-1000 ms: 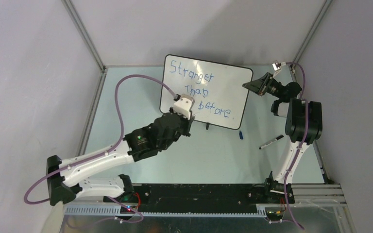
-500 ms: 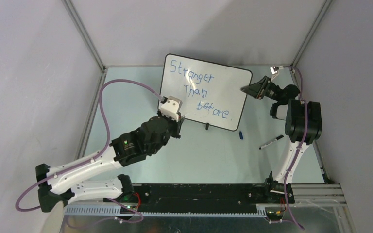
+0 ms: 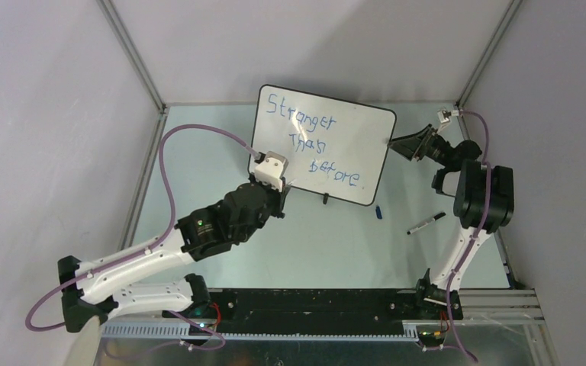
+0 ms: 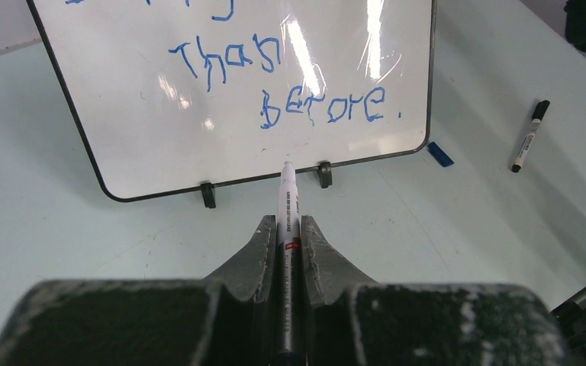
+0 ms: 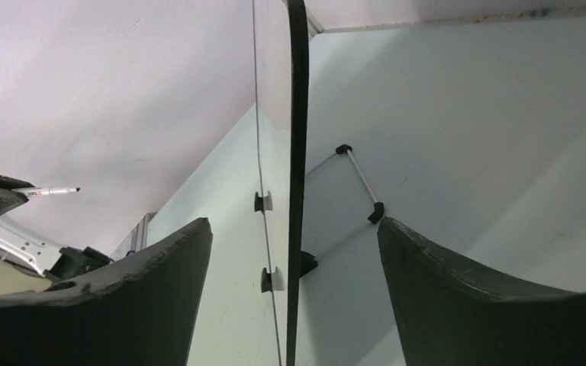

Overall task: Write a sentence on the whiteboard
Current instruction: Put down the whiteboard on the whiteboard stand, then pick up the pen cap from the center of the board.

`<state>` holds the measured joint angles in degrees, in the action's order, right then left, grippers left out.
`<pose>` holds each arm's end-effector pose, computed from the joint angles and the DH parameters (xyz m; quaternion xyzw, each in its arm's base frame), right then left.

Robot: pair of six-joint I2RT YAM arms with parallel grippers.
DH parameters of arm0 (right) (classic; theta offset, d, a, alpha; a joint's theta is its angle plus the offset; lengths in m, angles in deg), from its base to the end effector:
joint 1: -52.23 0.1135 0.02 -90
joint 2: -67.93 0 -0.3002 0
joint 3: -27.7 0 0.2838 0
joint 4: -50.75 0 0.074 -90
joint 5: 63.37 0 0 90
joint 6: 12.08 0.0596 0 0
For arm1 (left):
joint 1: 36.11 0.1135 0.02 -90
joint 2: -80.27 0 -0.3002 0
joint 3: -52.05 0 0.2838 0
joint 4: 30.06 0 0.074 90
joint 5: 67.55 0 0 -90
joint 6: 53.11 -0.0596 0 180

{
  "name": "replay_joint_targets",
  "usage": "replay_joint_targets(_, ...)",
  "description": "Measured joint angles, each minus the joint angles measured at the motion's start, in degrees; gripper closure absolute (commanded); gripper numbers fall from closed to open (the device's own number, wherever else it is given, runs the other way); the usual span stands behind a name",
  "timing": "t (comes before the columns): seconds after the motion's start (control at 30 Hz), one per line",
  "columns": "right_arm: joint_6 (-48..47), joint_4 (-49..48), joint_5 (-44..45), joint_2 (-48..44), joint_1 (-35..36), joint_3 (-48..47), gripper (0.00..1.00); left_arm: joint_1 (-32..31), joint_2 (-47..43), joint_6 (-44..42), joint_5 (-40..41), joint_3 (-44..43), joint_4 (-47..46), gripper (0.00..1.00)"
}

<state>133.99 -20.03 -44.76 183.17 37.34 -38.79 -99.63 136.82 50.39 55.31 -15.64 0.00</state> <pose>0.4217 -0.0537 0.2066 -0.1305 0.6505 0.5421 0.5157 0.1406 -0.2097 0.3786 0.1810 0.7768 -0.1671 0.5796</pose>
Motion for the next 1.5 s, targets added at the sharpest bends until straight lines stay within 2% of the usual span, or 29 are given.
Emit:
replay_joint_targets(0.17,-0.7,-0.1,1.8,-3.8,-2.5,3.7,0.01,0.0,0.1,0.0,0.0,0.0,0.0,1.00)
replay_joint_targets(0.2,-0.8,-0.1,2.4,-5.1,-3.3,5.1,0.11,0.0,0.1,0.0,0.0,0.0,0.0,1.00)
replay_joint_targets(0.23,-0.8,-0.2,2.9,-6.5,-4.2,7.0,0.26,0.0,0.0,0.0,0.0,0.0,0.0,1.00)
replay_joint_targets(0.3,-1.0,-0.2,3.9,-9.9,-6.7,11.3,0.35,0.0,-0.1,0.0,0.0,0.2,-0.1,1.00)
replay_joint_targets(0.33,-0.7,-0.2,4.5,-11.8,-8.0,13.4,0.30,0.0,-0.4,0.0,0.0,0.5,-0.1,1.00)
replay_joint_targets(0.37,-0.5,0.0,5.1,-13.9,-9.3,15.4,0.14,0.0,-0.9,0.0,0.1,1.2,-0.1,1.00)
replay_joint_targets(0.4,-0.2,0.2,5.5,-15.6,-10.3,16.9,0.07,0.0,-1.6,0.0,0.1,2.0,-0.1,1.00)
replay_joint_targets(0.43,-0.3,1.1,6.1,-18.1,-11.5,18.5,0.02,0.0,-2.6,0.0,0.2,2.9,-0.1,1.00)
replay_joint_targets(0.5,-1.4,4.7,7.0,-23.7,-12.7,20.9,0.01,0.0,-4.9,0.0,0.5,4.6,0.0,1.00)
replay_joint_targets(0.57,-5.4,12.4,8.4,-30.7,-12.8,22.6,0.01,0.0,-6.8,0.0,0.9,5.7,0.0,1.00)
replay_joint_targets(0.63,-12.2,27.2,13.3,-39.9,-11.6,23.1,0.01,0.0,-8.6,0.0,1.4,6.8,0.0,1.00)
replay_joint_targets(0.77,-24.7,55.5,30.6,-58.5,-3.5,22.4,0.01,0.0,-12.0,0.4,2.0,9.7,-0.8,1.00)
replay_joint_targets(0.93,-31.1,77.9,52.8,-69.8,7.5,22.0,0.01,0.0,-16.0,2.0,2.8,14.6,-3.2,1.00)
replay_joint_targets(1.03,-32.6,88.1,64.3,-72.0,15.4,22.0,0.01,0.0,-17.6,3.0,3.0,16.8,-4.3,1.00)
replay_joint_targets(1.17,-31.7,99.6,74.2,-76.9,23.6,22.2,0.01,0.0,-18.6,4.1,2.6,19.1,-6.7,1.00)
replay_joint_targets(1.33,-28.9,105.7,76.8,-82.9,23.8,22.2,0.02,0.0,-21.3,5.1,0.4,23.5,-11.1,1.00)
replay_joint_targets(1.4,-29.1,106.7,76.7,-82.4,23.8,22.1,0.07,0.0,-22.1,5.6,-0.4,24.8,-12.3,1.00)
replay_joint_targets(1.5,-29.9,108.1,76.0,-76.3,25.7,21.8,0.21,0.0,-23.2,6.1,-1.5,26.4,-13.9,1.00)
